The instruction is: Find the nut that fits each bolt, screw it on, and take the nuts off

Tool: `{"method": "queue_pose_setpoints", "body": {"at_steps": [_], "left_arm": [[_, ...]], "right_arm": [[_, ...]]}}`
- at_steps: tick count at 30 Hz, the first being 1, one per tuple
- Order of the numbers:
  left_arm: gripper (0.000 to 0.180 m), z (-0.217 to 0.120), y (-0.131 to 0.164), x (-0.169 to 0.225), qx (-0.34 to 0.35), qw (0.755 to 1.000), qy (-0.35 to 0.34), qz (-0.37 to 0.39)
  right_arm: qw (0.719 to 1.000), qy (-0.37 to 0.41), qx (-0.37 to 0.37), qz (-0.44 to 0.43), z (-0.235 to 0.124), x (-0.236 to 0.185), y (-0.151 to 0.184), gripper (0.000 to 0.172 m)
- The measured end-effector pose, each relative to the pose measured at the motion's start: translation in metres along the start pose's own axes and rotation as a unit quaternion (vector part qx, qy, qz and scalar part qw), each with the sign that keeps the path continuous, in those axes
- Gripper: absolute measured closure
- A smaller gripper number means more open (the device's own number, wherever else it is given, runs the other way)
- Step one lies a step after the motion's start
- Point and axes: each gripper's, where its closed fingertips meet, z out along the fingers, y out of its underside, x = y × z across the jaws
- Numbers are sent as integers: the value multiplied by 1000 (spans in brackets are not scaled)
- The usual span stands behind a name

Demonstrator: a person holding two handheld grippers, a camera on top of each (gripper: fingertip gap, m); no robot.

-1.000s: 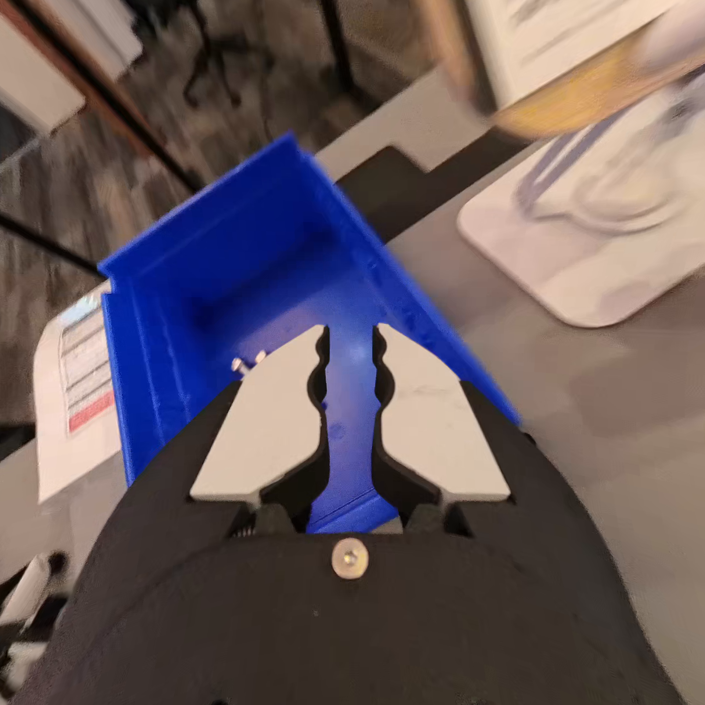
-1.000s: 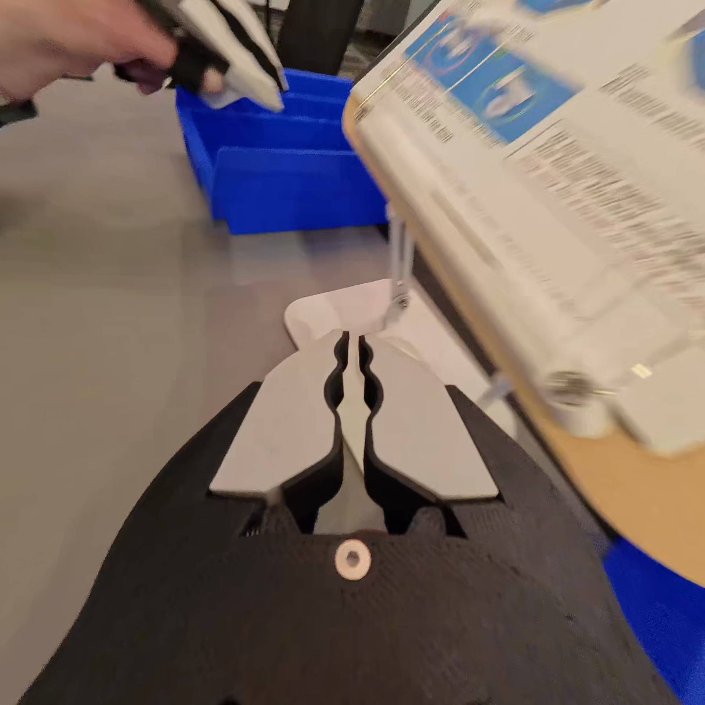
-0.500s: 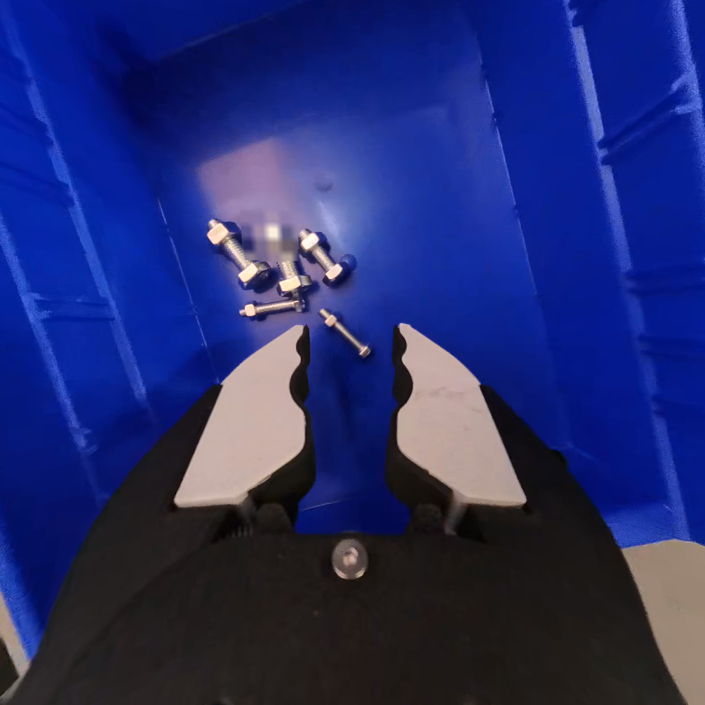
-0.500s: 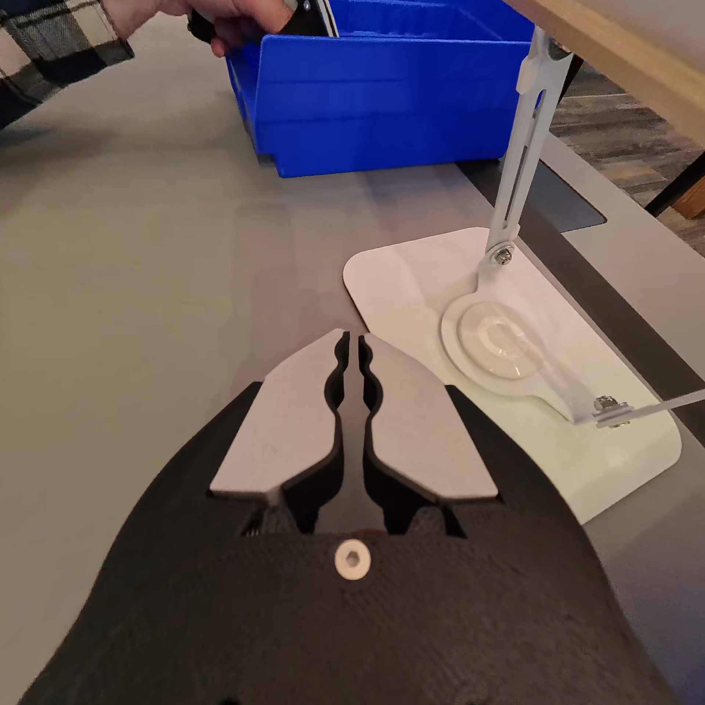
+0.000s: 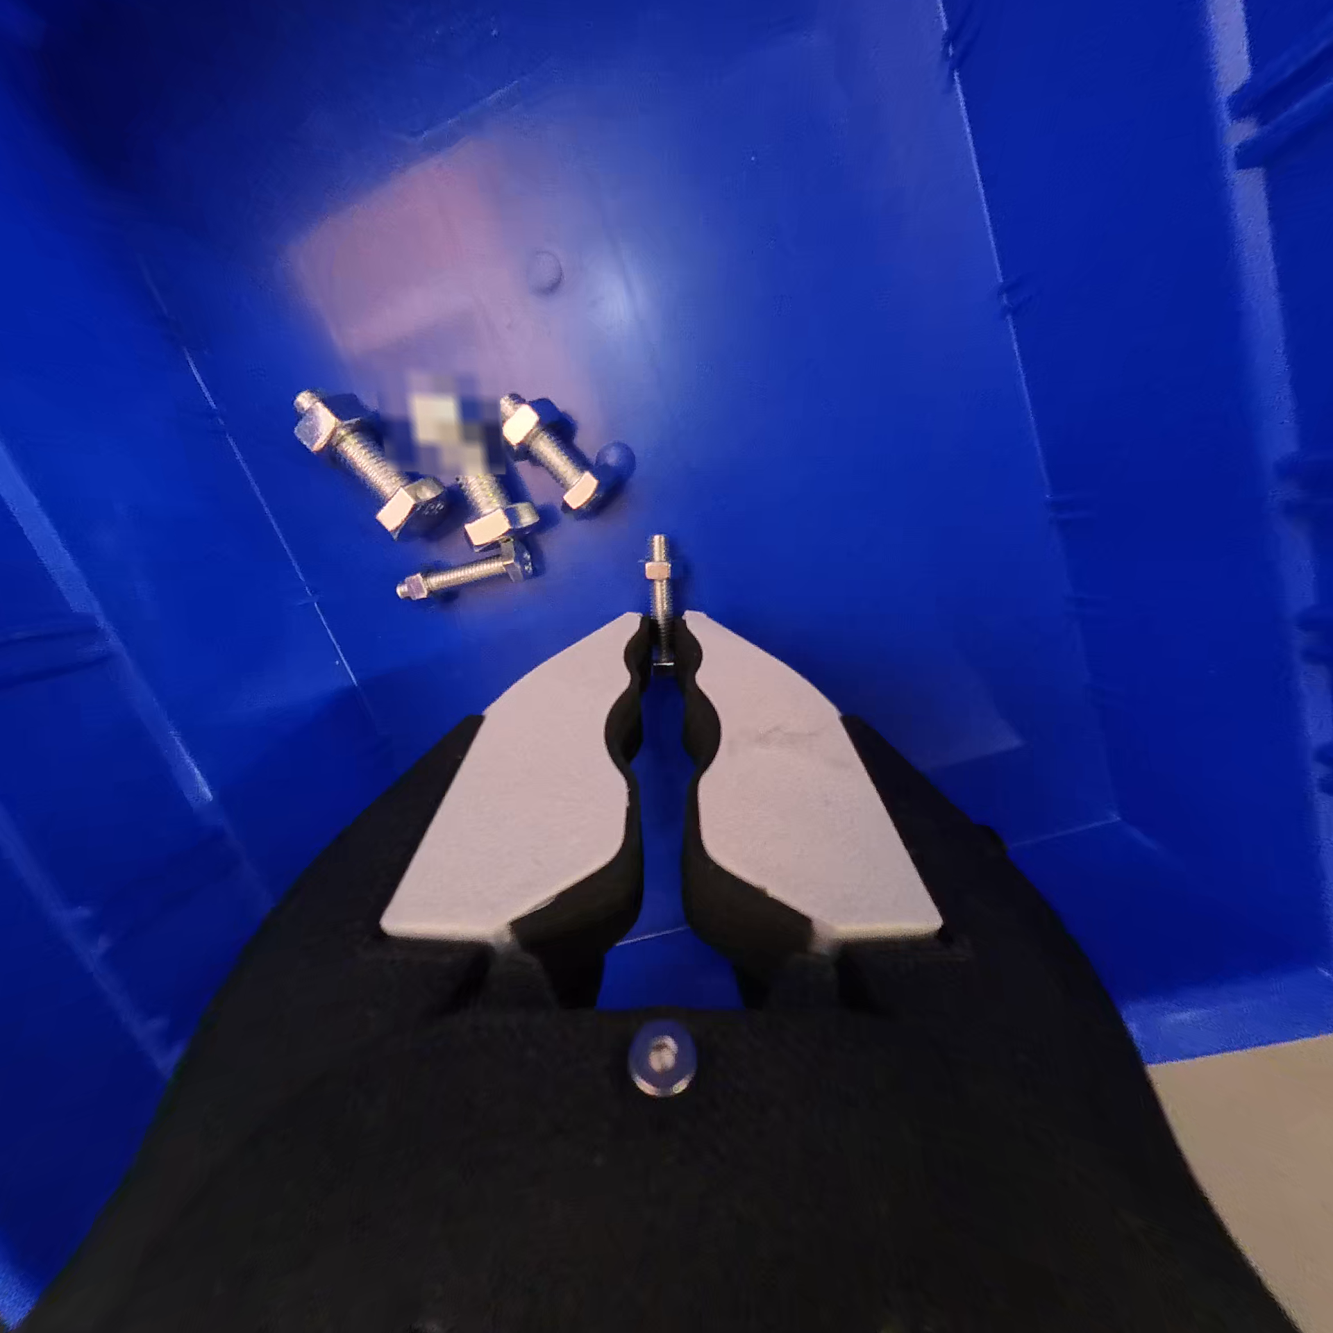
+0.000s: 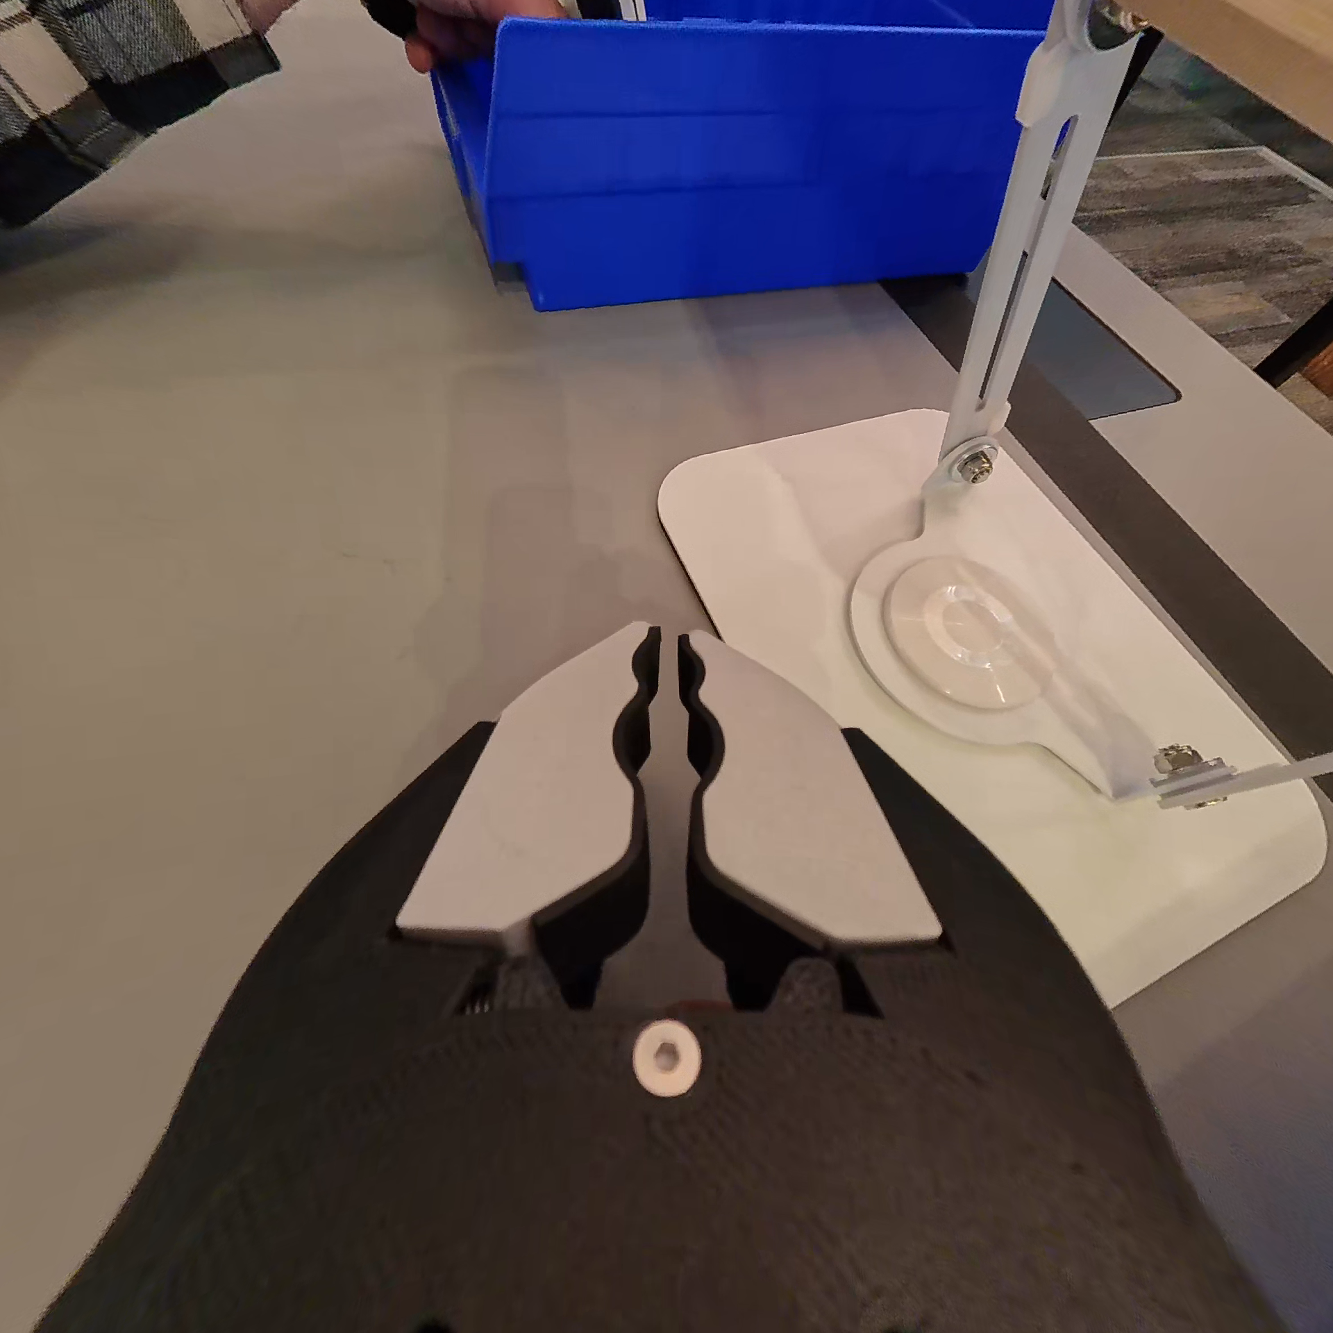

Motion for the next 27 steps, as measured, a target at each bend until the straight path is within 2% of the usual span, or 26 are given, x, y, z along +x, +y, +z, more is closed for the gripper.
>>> {"method": "queue_pose_setpoints", "body": {"at_steps": [1,6,10,13,17,19,21,23,25,27], "left_arm": [[175,0,0,-2,0,1000,-7,5],[175,-19,-12,-5,46,998,-23,20],[175,-67,-30,-2,130,991,-26,25],[175,-112,-40,21,222,974,6,38],[176,-162,-44,76,346,932,70,84],[176,-178,-42,116,413,896,101,129],[176,-181,-34,143,450,876,126,119],[176,-192,-24,178,513,827,195,117],[176,-183,-16,198,519,817,233,91],[176,-183,-8,220,546,785,277,96]], "right_arm": [[1000,1,1,-2,0,0,0,167],[1000,5,4,-11,0,-1,-1,167],[1000,5,14,-11,-1,-1,-4,167],[1000,8,28,-11,-3,-2,-8,167],[998,-3,66,-3,-8,-8,-20,166],[995,-21,97,-3,-12,-16,-30,165],[992,-37,121,4,-14,-24,-38,164],[986,-63,149,32,-16,-32,-45,164],[978,-93,176,69,-18,-40,-52,163],[972,-112,188,87,-19,-45,-55,162]]}}
